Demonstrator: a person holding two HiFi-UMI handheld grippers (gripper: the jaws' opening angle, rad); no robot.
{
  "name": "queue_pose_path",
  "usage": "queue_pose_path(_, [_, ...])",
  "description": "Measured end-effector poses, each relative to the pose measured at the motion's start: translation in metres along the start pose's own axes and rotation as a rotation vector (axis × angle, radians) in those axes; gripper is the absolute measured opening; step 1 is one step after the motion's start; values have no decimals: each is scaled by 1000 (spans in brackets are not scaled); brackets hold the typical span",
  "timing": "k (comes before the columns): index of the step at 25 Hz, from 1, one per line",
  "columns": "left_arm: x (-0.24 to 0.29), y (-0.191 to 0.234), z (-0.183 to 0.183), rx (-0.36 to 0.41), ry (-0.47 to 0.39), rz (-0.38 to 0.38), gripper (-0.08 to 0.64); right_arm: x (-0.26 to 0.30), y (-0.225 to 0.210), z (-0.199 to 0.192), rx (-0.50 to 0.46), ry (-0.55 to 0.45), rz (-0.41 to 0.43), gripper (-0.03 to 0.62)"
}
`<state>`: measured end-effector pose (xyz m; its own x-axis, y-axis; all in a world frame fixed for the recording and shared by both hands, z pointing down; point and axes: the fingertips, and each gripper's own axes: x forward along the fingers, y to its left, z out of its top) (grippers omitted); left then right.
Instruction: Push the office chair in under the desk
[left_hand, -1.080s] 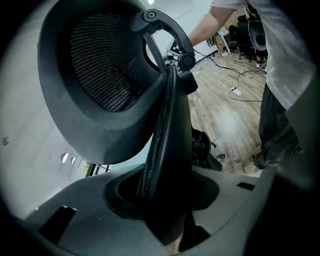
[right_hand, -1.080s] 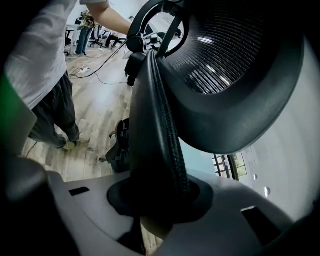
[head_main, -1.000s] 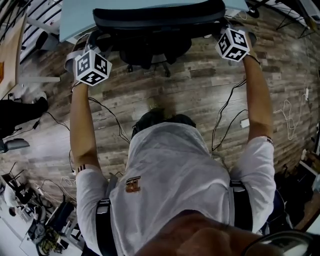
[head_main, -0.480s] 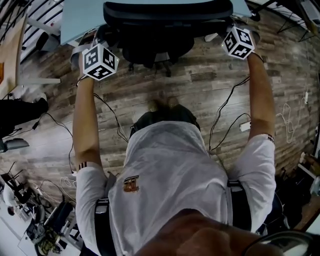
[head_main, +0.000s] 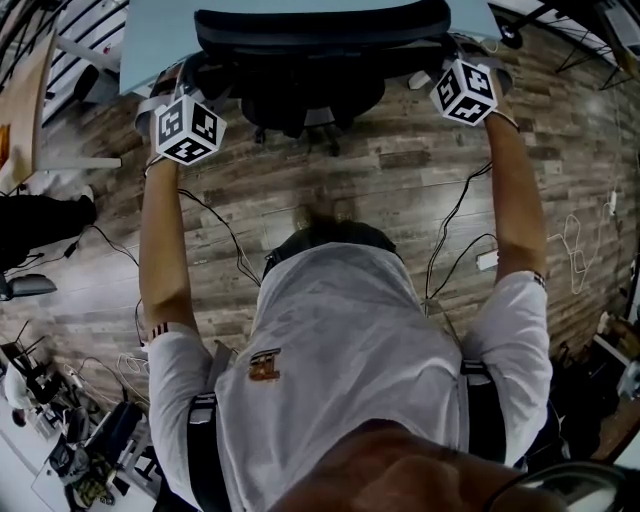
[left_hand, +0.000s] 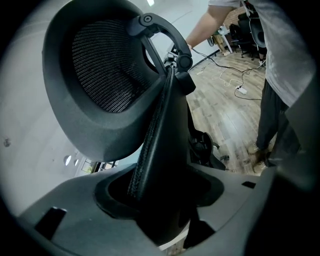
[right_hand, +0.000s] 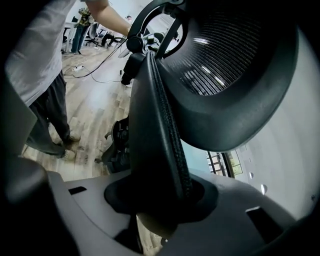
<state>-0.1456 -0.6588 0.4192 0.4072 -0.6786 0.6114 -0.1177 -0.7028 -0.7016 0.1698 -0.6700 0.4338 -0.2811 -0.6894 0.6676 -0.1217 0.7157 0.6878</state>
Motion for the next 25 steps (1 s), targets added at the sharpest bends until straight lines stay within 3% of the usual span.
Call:
queue_pose_path(4, [-2, -1, -7, 18, 13, 47, 316, 3, 2, -1, 36, -8, -17, 224])
queue_pose_path(13, [-45, 6, -24, -24, -12, 155, 325, -24, -11, -18, 111, -18, -105, 239])
queue_pose_path(19, [-82, 11, -12, -257, -156, 190, 325, -62, -7, -21, 262, -92, -159, 239])
queue_pose_path(25, [-132, 25, 45, -472, -443, 239, 325, -119, -5, -2, 537, -302, -229, 238])
